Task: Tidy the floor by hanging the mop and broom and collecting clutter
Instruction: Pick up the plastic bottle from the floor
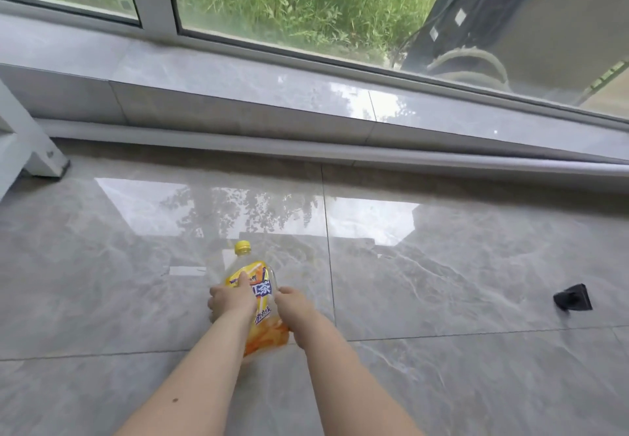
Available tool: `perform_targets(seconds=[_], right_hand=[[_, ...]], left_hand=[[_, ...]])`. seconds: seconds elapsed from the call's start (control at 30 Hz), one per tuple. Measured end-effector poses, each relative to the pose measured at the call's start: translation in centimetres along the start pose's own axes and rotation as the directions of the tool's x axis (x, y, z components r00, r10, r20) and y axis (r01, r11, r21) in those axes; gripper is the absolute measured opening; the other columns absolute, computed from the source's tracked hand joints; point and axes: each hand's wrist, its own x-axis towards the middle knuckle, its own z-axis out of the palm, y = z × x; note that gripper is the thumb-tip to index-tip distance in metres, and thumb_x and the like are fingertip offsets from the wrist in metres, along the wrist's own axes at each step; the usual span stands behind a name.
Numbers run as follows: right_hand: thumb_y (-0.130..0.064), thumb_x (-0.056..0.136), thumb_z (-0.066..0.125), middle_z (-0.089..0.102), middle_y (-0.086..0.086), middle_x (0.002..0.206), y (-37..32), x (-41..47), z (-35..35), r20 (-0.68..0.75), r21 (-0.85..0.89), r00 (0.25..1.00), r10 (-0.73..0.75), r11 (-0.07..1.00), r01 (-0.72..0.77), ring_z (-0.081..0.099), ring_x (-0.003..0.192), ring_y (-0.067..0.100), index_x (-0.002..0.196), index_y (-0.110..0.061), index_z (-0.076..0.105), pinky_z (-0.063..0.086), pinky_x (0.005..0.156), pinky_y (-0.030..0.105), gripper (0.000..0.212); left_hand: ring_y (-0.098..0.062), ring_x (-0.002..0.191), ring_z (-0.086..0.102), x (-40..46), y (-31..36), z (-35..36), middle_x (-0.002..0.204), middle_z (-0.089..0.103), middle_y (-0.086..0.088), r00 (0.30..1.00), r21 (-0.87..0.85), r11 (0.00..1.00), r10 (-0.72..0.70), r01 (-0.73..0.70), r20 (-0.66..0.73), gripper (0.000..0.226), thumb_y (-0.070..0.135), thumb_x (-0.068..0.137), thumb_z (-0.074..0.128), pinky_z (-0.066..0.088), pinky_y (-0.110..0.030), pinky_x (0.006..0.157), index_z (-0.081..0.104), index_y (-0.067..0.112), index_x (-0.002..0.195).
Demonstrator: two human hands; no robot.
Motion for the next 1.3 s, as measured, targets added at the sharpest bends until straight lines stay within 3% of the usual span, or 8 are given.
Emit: perform_targets(seconds=[0.17,0.3,0.43,0.6,0.67,0.8,1.2,1.3], right_hand=[[-0.008,0.091,0.039,0.053,0.004,0.080,-2.0,-6.6,-4.4,-0.098,0.116,0.995,0.016,0.993,-0.004,0.045,0.064,0.015,0.108,-0.001,0.065,0.036,0.056,0.022,0.032],[-0.007,0.089,0.039,0.041,0.004,0.067,-3.8,-13.1,-8.4,-0.161,0.164,0.984,0.069,0.986,-0.042,0.038,0.065,0.019,0.069,-0.014,0.053,0.032,0.058,0.028,0.025],[-0.009,0.088,0.041,0.049,0.014,0.080,-5.1,-19.4,-12.4,-0.221,0.197,0.970,0.097,0.979,-0.053,0.042,0.078,0.022,0.098,0.013,0.064,0.040,0.070,0.035,0.033],[-0.014,0.089,0.044,0.069,0.021,0.101,-6.4,-25.6,-17.9,-0.300,0.282,0.944,0.140,0.958,-0.052,0.063,0.096,0.036,0.111,0.009,0.063,0.050,0.093,0.046,0.037],[-0.015,0.090,0.045,0.066,0.022,0.117,-6.3,-27.6,-20.0,-0.339,0.339,0.922,0.187,0.939,-0.066,0.060,0.113,0.038,0.113,0.007,0.062,0.050,0.096,0.045,0.036],[-0.020,0.093,0.044,0.061,0.012,0.126,-5.6,-31.2,-23.5,-0.373,0.437,0.898,0.233,0.898,-0.052,0.057,0.118,0.029,0.123,-0.005,0.058,0.047,0.102,0.039,0.036],[-0.023,0.093,0.043,0.058,0.003,0.098,1.6,-40.8,-29.3,-0.435,0.668,0.818,0.376,0.744,0.013,0.052,0.085,0.019,0.115,-0.010,0.060,0.042,0.064,0.024,0.030],[-0.026,0.094,0.044,0.060,0.003,0.101,4.0,-42.5,-30.3,-0.441,0.711,0.796,0.415,0.703,0.027,0.054,0.086,0.019,0.118,-0.011,0.060,0.044,0.071,0.026,0.032]], left_hand=[[-0.042,0.122,0.050,-7.3,3.1,-1.9,0.135,0.050,-0.027,0.995,0.046,0.997,0.065,-0.068,0.074,0.057,0.039,0.094,0.049,0.042,-0.046,0.104,0.044,-0.004,0.131],[-0.040,0.122,0.051,-14.6,6.0,-3.6,0.135,0.052,-0.022,0.976,0.088,0.984,0.139,-0.155,0.165,0.052,0.036,0.096,0.045,0.043,-0.043,0.104,0.045,0.000,0.134],[-0.040,0.124,0.047,-22.2,8.8,-4.9,0.138,0.048,-0.022,0.959,0.136,0.970,0.168,-0.202,0.227,0.051,0.034,0.098,0.040,0.040,-0.041,0.101,0.042,0.000,0.136],[-0.039,0.123,0.048,-30.4,12.0,-5.1,0.136,0.050,-0.023,0.934,0.160,0.952,0.206,-0.260,0.291,0.051,0.033,0.098,0.040,0.040,-0.039,0.099,0.042,-0.001,0.135],[-0.038,0.122,0.049,-33.3,12.9,-4.8,0.136,0.049,-0.023,0.919,0.167,0.945,0.214,-0.280,0.332,0.051,0.033,0.099,0.040,0.041,-0.038,0.097,0.041,-0.002,0.136],[-0.037,0.122,0.050,-38.4,13.9,-4.0,0.136,0.050,-0.022,0.872,0.185,0.919,0.244,-0.347,0.423,0.050,0.033,0.099,0.039,0.042,-0.036,0.094,0.042,-0.002,0.135],[-0.036,0.127,0.046,-49.8,10.5,-0.6,0.142,0.046,-0.019,0.696,0.245,0.794,0.285,-0.557,0.660,0.052,0.034,0.099,0.039,0.040,-0.041,0.103,0.039,0.003,0.140],[-0.036,0.126,0.048,-52.2,8.9,0.3,0.139,0.049,-0.018,0.658,0.261,0.759,0.277,-0.596,0.700,0.051,0.036,0.098,0.038,0.041,-0.045,0.107,0.041,0.006,0.139]])
